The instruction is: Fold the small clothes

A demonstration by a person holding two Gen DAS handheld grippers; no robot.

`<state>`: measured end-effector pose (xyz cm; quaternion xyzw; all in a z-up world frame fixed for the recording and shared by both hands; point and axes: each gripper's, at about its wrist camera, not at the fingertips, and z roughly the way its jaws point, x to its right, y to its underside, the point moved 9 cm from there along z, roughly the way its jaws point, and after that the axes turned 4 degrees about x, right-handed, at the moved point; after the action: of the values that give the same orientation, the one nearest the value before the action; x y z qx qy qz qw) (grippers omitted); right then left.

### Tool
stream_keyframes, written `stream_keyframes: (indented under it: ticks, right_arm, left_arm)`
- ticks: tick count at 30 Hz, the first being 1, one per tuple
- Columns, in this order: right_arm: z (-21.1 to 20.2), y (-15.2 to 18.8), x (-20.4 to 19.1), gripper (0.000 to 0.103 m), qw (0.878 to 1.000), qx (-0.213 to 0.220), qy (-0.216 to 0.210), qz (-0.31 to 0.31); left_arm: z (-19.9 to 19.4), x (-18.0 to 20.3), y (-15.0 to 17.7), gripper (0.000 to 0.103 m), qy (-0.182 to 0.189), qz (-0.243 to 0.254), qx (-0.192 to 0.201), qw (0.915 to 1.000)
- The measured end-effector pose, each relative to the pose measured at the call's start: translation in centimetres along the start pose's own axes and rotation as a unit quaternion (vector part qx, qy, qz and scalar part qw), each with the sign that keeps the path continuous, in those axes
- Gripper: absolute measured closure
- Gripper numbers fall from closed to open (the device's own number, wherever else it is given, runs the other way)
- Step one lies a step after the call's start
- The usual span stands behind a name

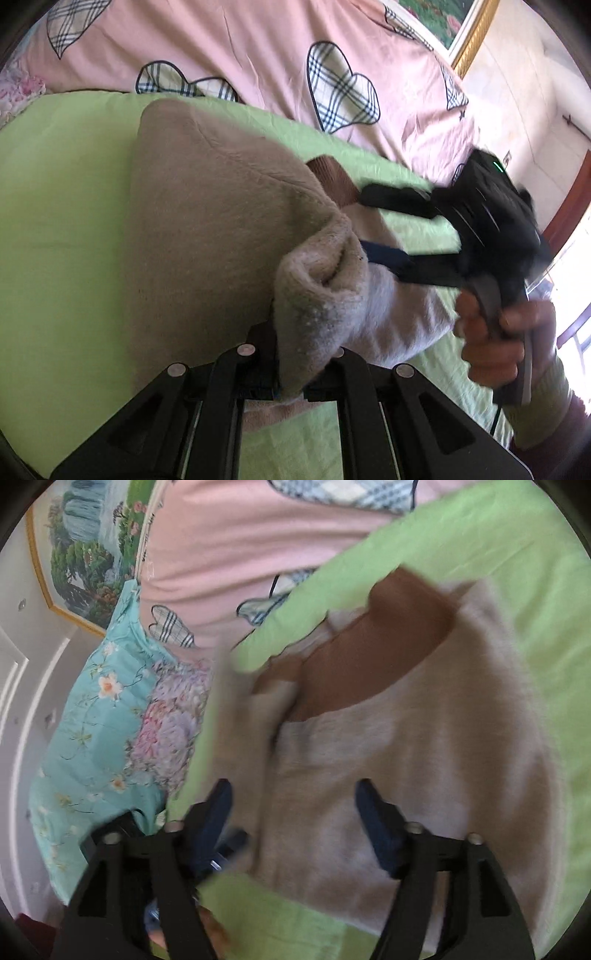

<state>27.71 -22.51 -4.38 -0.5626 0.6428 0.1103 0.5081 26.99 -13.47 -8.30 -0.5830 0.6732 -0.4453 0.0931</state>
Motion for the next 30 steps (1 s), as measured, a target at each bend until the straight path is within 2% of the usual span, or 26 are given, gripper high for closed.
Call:
stream_keyframes:
  ticks: [3, 6, 7, 8, 10, 11, 15, 18, 21, 23, 25, 27, 30]
  right_arm:
    - [3.5, -0.1, -0.3, 0.030, 0.999, -0.032, -0.003, 0.001]
    - [6.2, -1.0, -1.0, 0.031, 0.999, -0.044, -0.009, -0.007]
    - [6.9, -1.5, -1.3, 0.042, 0.999, -0.042, -0.010, -0.011]
    - [7.6, -1.9, -1.7, 0.063, 0.999, -0.042, -0.015, -0.017]
    - [8.4, -2.8, -2.4, 0.083, 0.999, -0.038, -0.006, -0.031]
    - [8.4, -3.1, -2.7, 0.085, 0.999, -0.039, -0.002, -0.037]
    - [5.1, -4.6, -4.8, 0.087, 0.996, -0.013, -0.012, -0.087]
    - [1.0, -6.1, -4.8, 0.087, 0.995, 0.015, -0.005, -0.100]
    - [-2.2, -6.9, -2.0, 0.087, 0.994, 0.030, 0.036, -0.104]
    - [-3.4, -6.6, 1.5, 0.088, 0.992, 0.027, 0.084, -0.094]
    - [-4.0, -5.9, 4.6, 0.088, 0.991, 0.022, 0.110, -0.078]
    - [-4.5, -5.6, 6.1, 0.088, 0.990, 0.022, 0.121, -0.071]
    - [-5.7, -6.3, 6.0, 0.088, 0.989, 0.040, 0.115, -0.083]
  left_arm:
    - [0.2, 0.1, -0.5, 0.098, 0.003, -0.003, 0.001, 1.0000]
    - [0.4, 0.2, -0.7, 0.097, -0.003, 0.008, -0.004, 1.0000]
    - [0.1, -0.1, -0.4, 0.097, -0.007, 0.013, -0.006, 0.9999]
    - [0.0, 0.0, -0.2, 0.097, -0.014, 0.021, -0.008, 0.9996]
    - [-0.4, 0.5, -0.6, 0.097, -0.021, 0.034, -0.005, 0.9992]
    - [-0.8, 1.0, -0.9, 0.097, -0.018, 0.038, -0.001, 0.9991]
    - [-1.6, 4.7, -2.7, 0.097, 0.022, 0.059, 0.012, 0.9979]
    - [-0.2, 8.0, -3.4, 0.096, 0.056, 0.064, 0.005, 0.9963]
    - [2.5, 10.3, -2.3, 0.096, 0.080, 0.060, -0.017, 0.9949]
    - [4.9, 11.1, -1.0, 0.096, 0.090, 0.052, -0.049, 0.9934]
    - [6.1, 12.0, -0.2, 0.096, 0.099, 0.052, -0.066, 0.9916]
    - [6.5, 12.8, 0.2, 0.096, 0.100, 0.061, -0.068, 0.9908]
    - [7.1, 13.4, 0.0, 0.096, 0.100, 0.074, -0.064, 0.9901]
